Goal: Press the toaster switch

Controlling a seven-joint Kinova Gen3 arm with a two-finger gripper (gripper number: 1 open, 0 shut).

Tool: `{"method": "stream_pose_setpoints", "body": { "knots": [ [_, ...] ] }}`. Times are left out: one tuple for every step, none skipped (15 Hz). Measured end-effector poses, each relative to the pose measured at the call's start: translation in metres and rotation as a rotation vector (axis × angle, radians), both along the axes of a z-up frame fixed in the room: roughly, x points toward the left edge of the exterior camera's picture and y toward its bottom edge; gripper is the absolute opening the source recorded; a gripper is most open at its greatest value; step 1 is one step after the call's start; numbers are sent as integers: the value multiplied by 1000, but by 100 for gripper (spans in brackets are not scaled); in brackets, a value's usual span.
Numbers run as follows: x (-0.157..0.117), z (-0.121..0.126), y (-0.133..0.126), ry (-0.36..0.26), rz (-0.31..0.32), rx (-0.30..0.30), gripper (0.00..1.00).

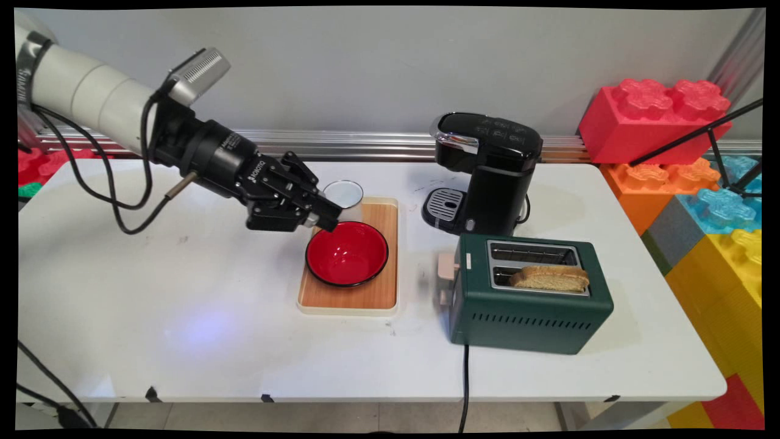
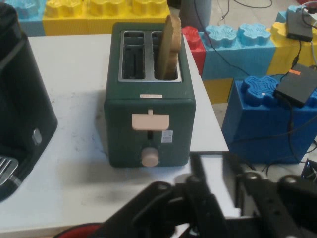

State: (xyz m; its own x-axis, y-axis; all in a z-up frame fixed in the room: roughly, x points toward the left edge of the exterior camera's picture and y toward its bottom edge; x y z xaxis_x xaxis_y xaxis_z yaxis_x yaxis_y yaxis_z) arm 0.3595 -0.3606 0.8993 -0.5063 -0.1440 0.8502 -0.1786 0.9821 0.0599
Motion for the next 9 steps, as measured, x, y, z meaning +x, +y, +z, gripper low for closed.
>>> {"method": "stream_pose_setpoints", "body": {
  "knots": [
    [-2,-1,-1,3,-3,-2,0],
    [-4,-2,-2,5,-5,-3,0],
    [-6,-3,-3,8,-8,-5,0],
    [-9,-4,-4,10,-11,-6,0],
    [-12,-6,-5,15,-14,-9,0],
    [-17,-8,-7,20,-17,-11,0],
    [-21,-9,-8,25,-19,-13,0],
    [-25,-11,-10,29,-20,-14,0],
    [-29,-13,-11,31,-20,-16,0]
  ]
}}
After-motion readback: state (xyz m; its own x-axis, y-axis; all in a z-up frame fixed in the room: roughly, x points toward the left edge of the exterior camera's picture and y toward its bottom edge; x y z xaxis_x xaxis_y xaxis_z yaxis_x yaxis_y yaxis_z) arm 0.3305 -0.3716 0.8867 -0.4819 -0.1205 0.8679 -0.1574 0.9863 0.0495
